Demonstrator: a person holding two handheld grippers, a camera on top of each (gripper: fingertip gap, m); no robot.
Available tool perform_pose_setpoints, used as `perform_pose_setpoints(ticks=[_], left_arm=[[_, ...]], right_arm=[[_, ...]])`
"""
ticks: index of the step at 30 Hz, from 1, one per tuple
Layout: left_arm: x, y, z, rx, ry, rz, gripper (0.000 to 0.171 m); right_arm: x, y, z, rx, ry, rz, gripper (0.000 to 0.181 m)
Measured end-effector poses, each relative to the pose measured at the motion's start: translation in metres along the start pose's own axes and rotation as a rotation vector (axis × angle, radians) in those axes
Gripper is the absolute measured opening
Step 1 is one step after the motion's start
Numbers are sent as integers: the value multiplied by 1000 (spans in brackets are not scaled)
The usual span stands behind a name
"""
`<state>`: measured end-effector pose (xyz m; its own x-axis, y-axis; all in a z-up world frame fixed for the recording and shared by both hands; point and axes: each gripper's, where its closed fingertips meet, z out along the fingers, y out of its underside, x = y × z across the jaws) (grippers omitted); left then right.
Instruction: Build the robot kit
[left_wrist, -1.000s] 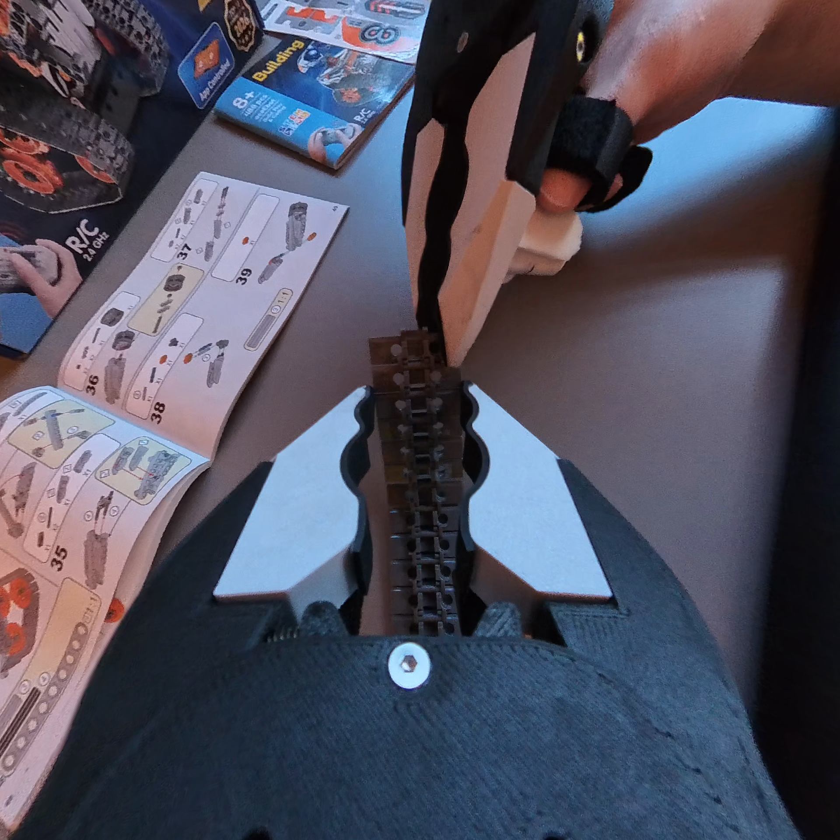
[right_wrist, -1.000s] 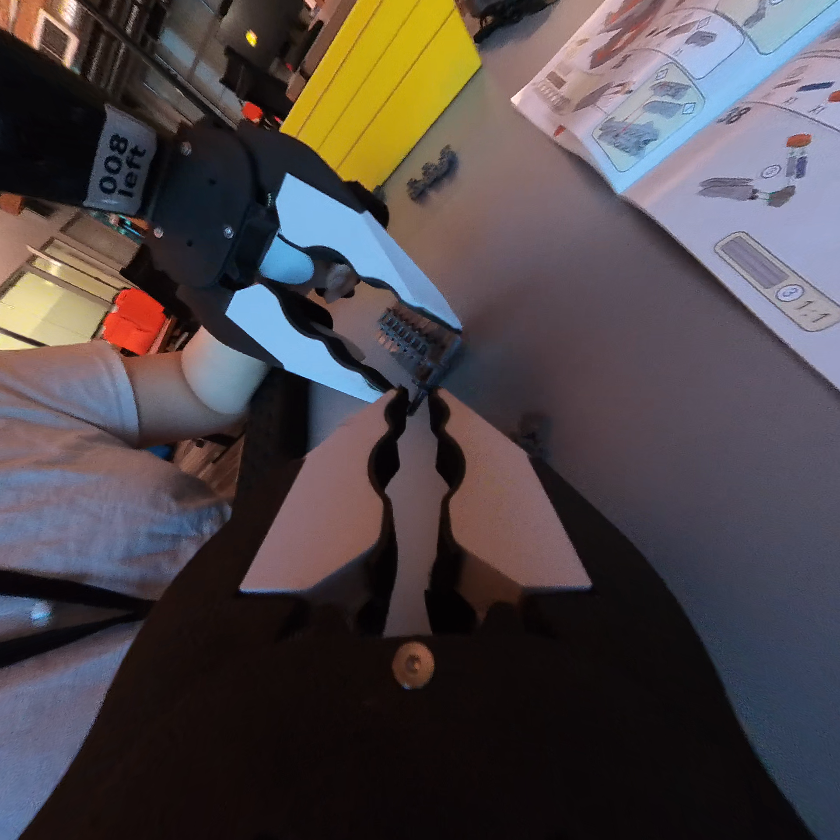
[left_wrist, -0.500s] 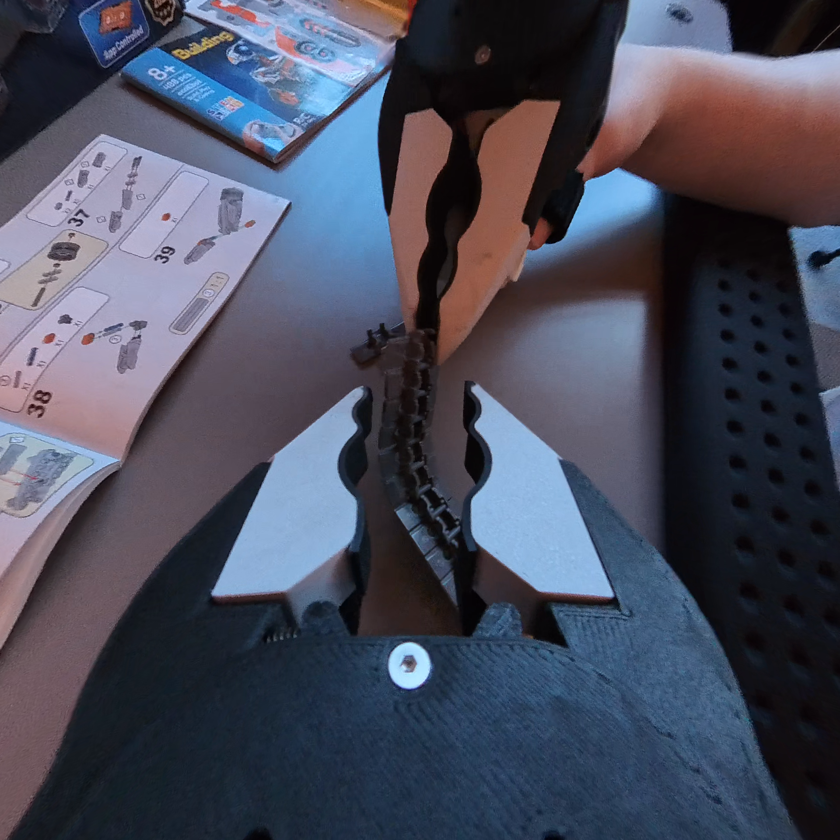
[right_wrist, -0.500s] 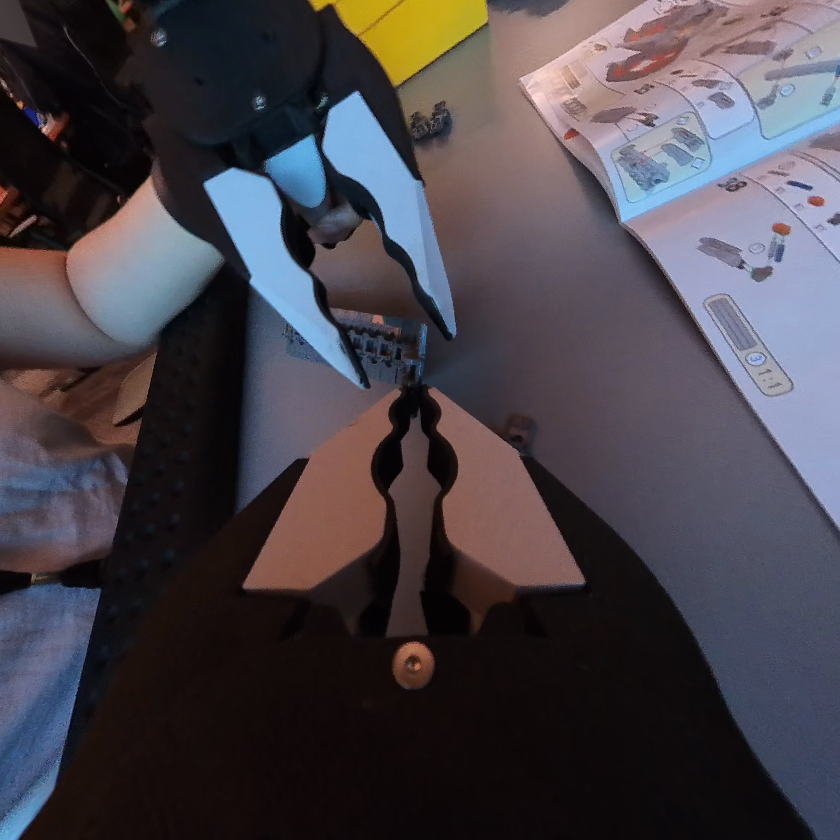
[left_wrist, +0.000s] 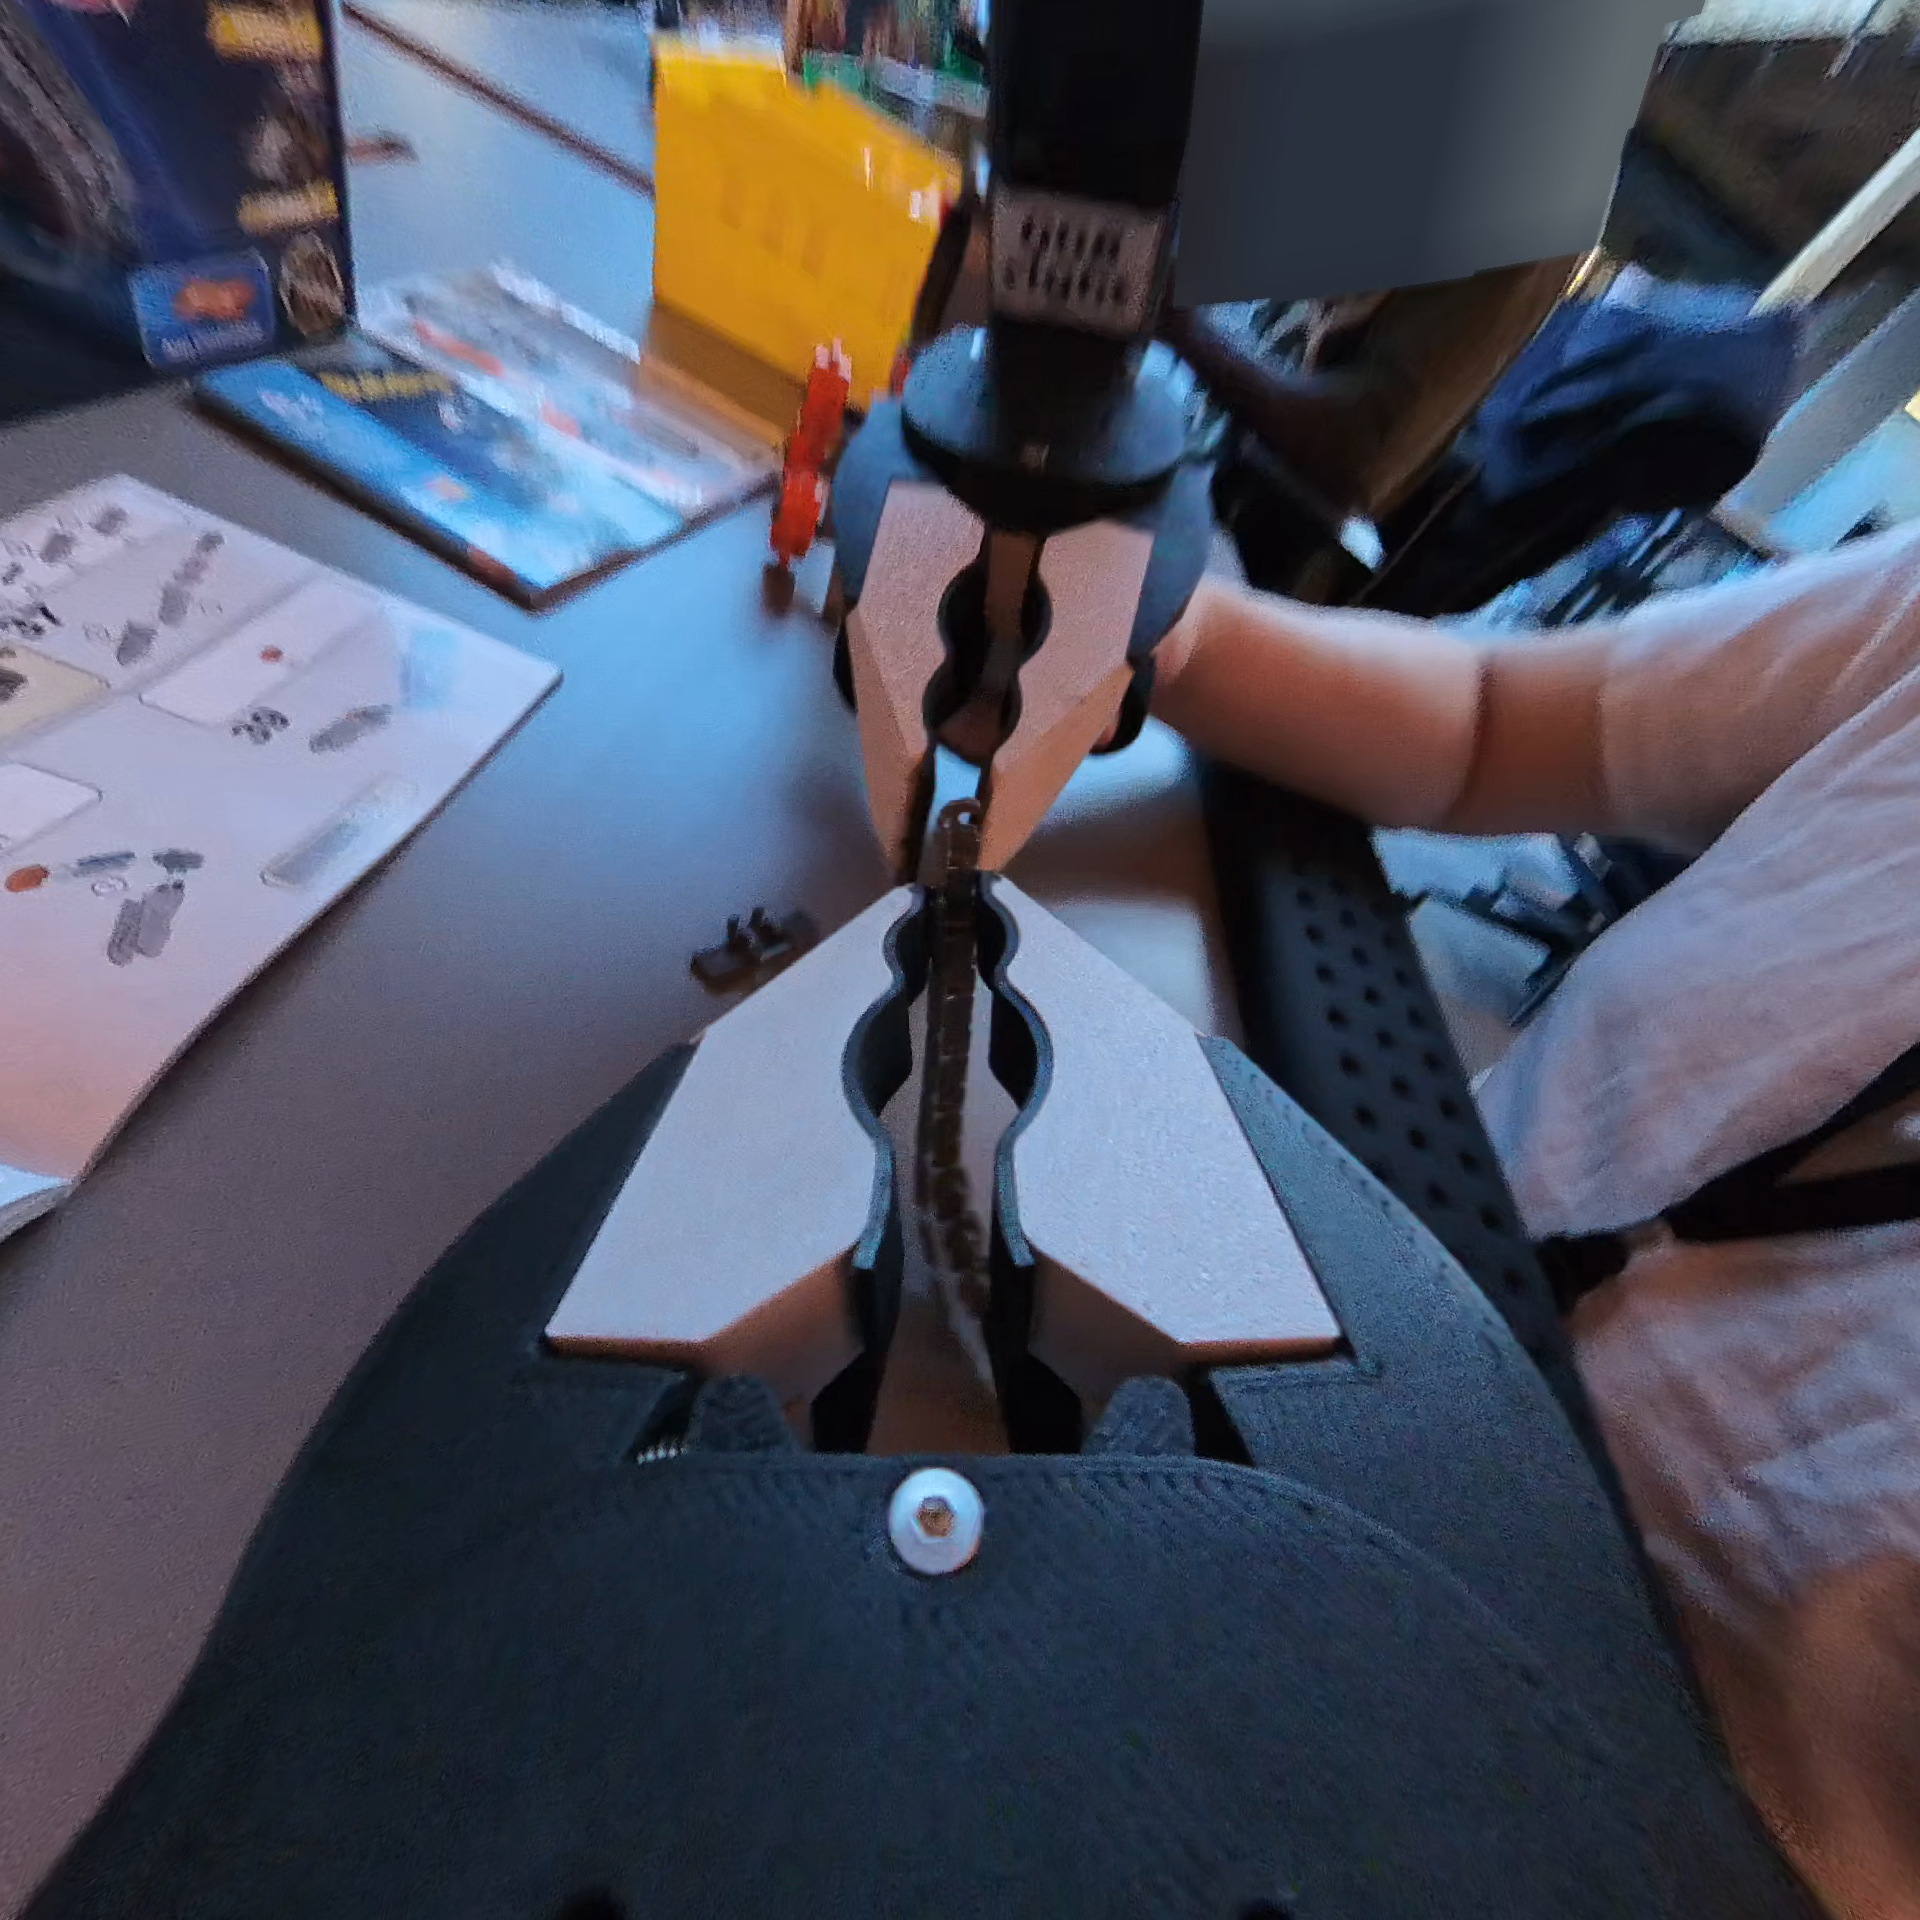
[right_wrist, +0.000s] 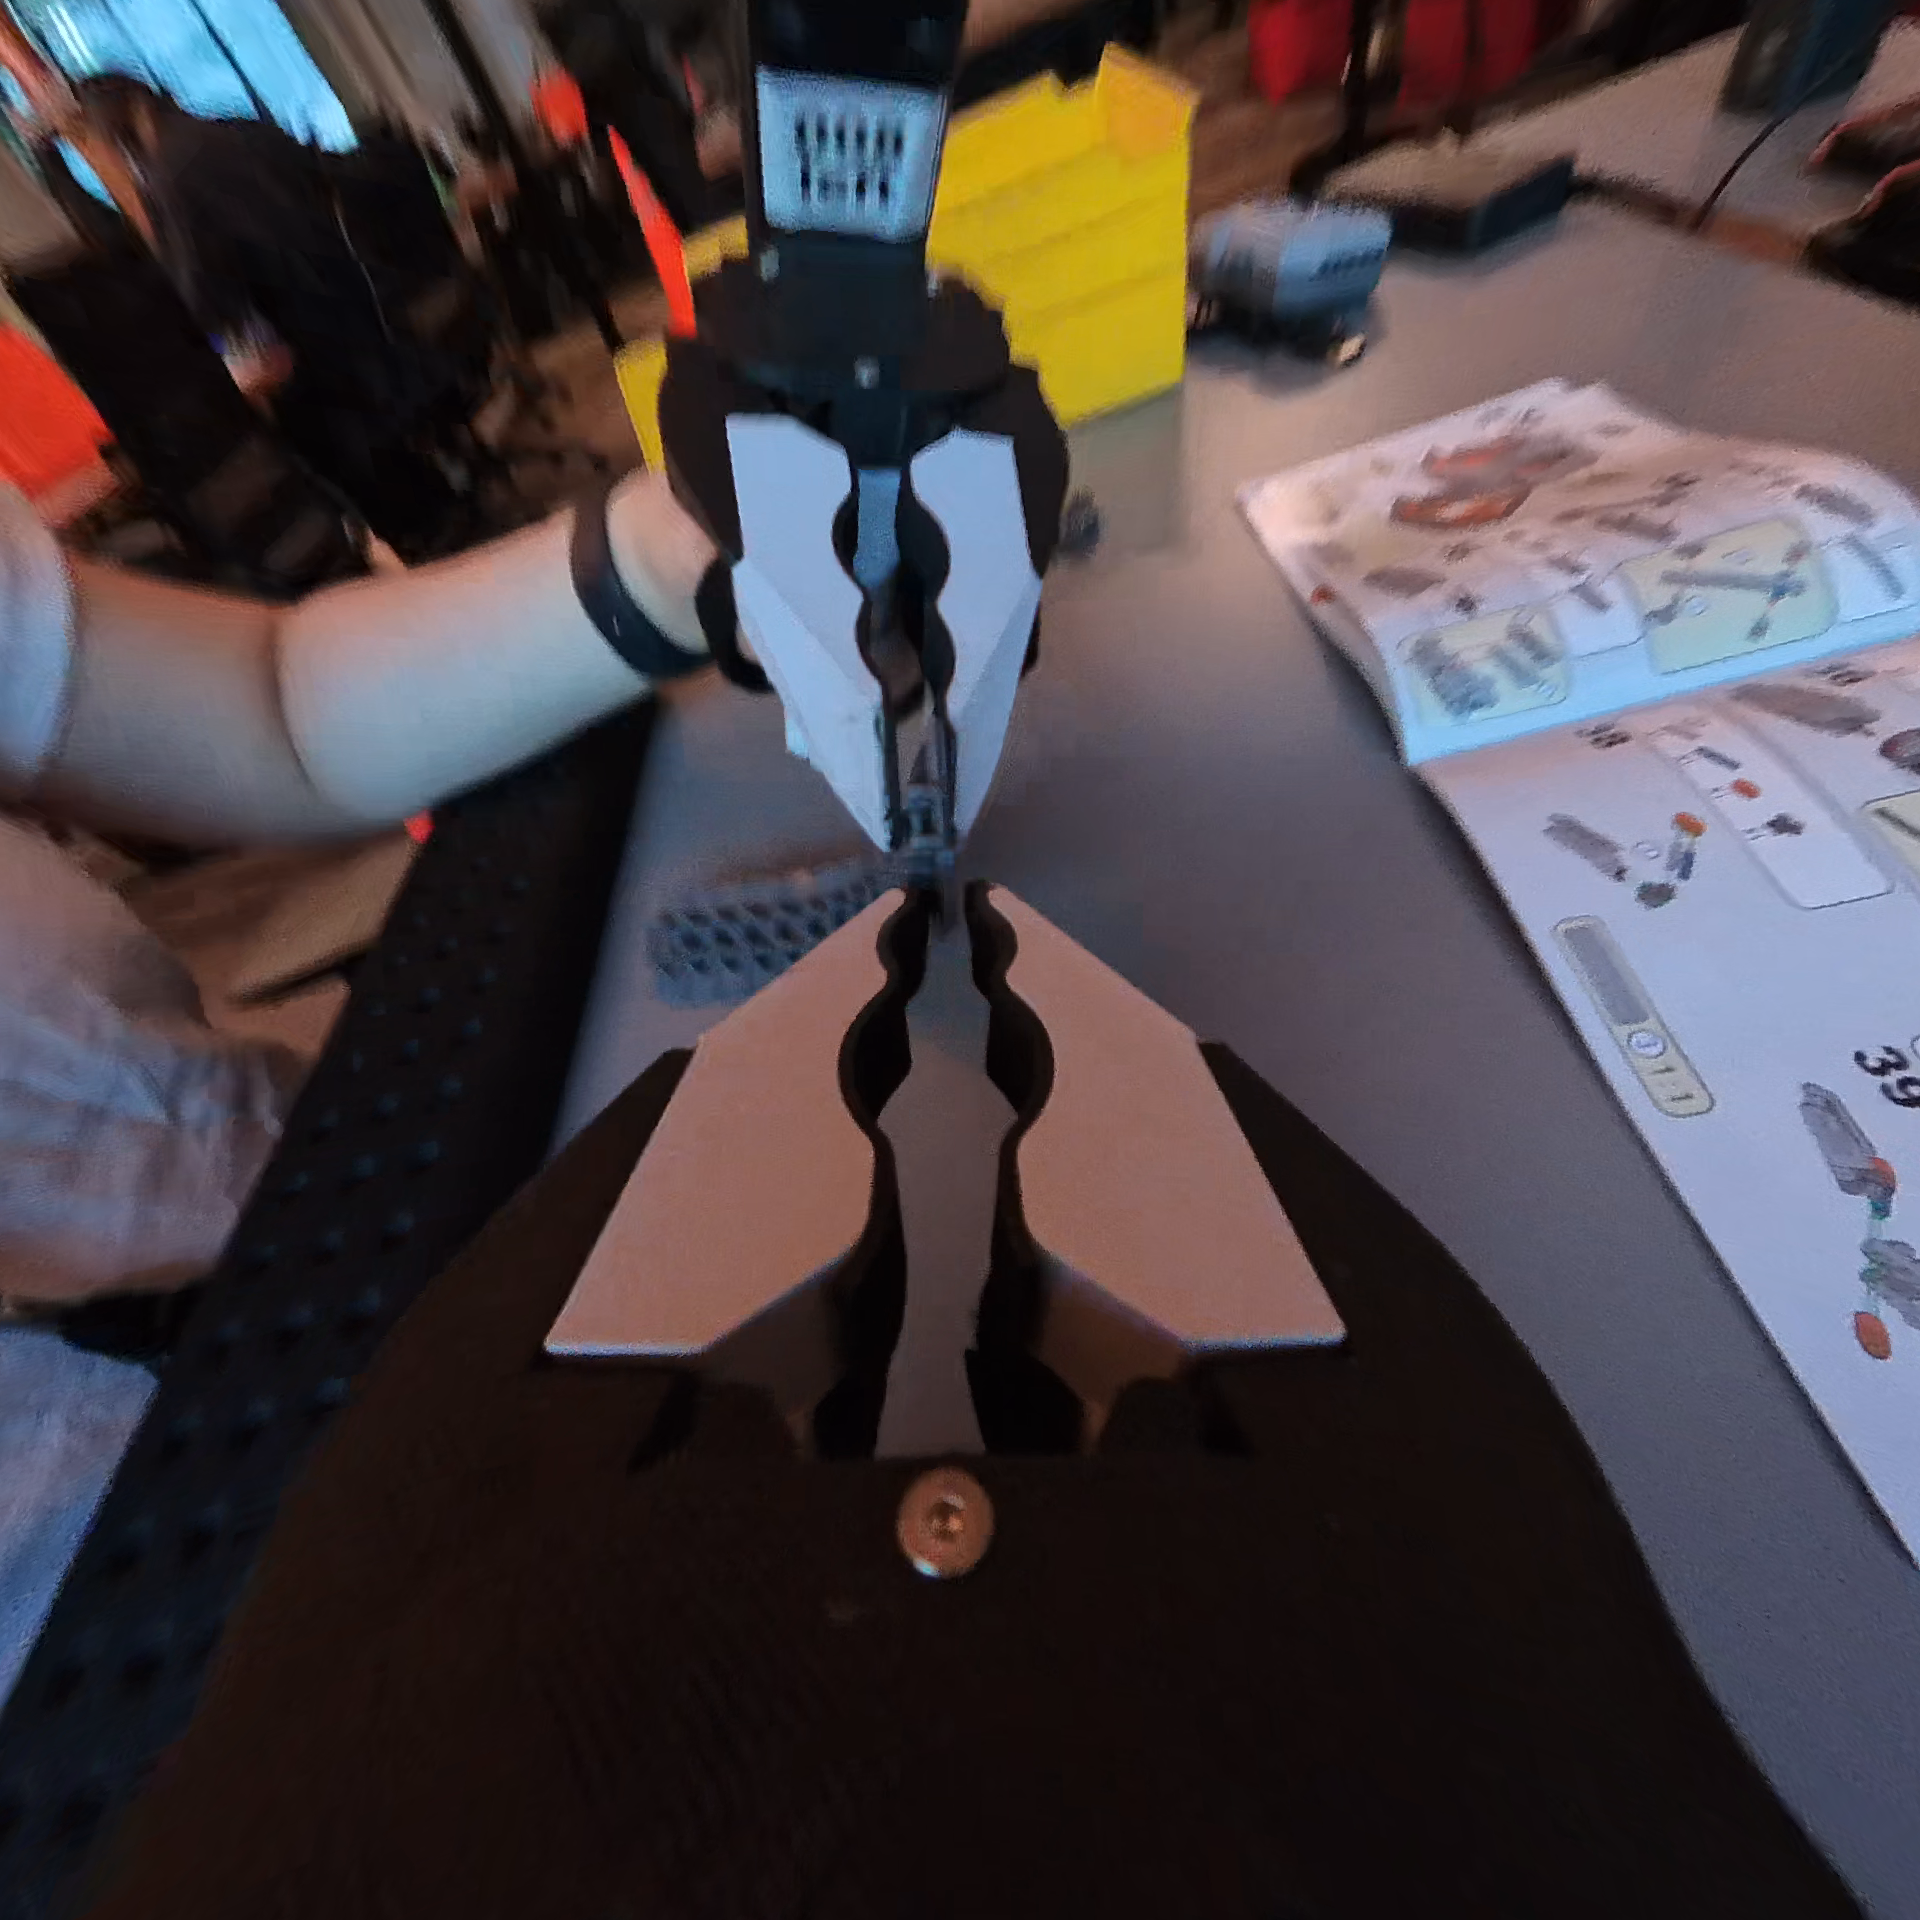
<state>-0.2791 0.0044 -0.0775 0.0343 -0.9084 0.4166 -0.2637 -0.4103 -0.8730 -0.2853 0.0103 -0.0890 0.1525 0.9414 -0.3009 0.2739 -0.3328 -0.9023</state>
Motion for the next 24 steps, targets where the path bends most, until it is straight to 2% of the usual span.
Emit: perform_pose_setpoints(ticks=[3, 5, 7, 10, 12, 16, 18, 20, 22, 24], left_arm=[[4, -21, -8, 144, 61, -65, 5], [2, -21, -8, 149, 64, -95, 6], [-7, -13, -5, 108, 19, -96, 6], [-13, -14, -8, 125, -10, -93, 6], [-14, -17, -9, 152, -7, -102, 6], [-15, -17, -6, 166, -5, -104, 6], [-14, -20, -4, 196, 5, -111, 6], [-11, -28, -4, 251, 38, -139, 5], [-7, -31, -5, 272, 83, -171, 5], [-2, -29, -5, 247, 123, -202, 6]], right_arm=[[1, -20, -8, 149, -47, 100, 18], [3, -23, -9, 171, -58, 125, 18], [10, -18, -10, 135, -5, 87, 17], [24, 0, -11, -5, 136, -64, 17], [18, 5, -5, -38, 114, -72, 20], [5, -4, 5, 46, 19, 55, 31], [7, -23, 0, 185, 10, 122, 29], [8, -36, -6, 298, -40, 225, 13], [5, -39, -9, 325, -112, 313, 6], [1, -38, -10, 308, -138, 323, 5]])
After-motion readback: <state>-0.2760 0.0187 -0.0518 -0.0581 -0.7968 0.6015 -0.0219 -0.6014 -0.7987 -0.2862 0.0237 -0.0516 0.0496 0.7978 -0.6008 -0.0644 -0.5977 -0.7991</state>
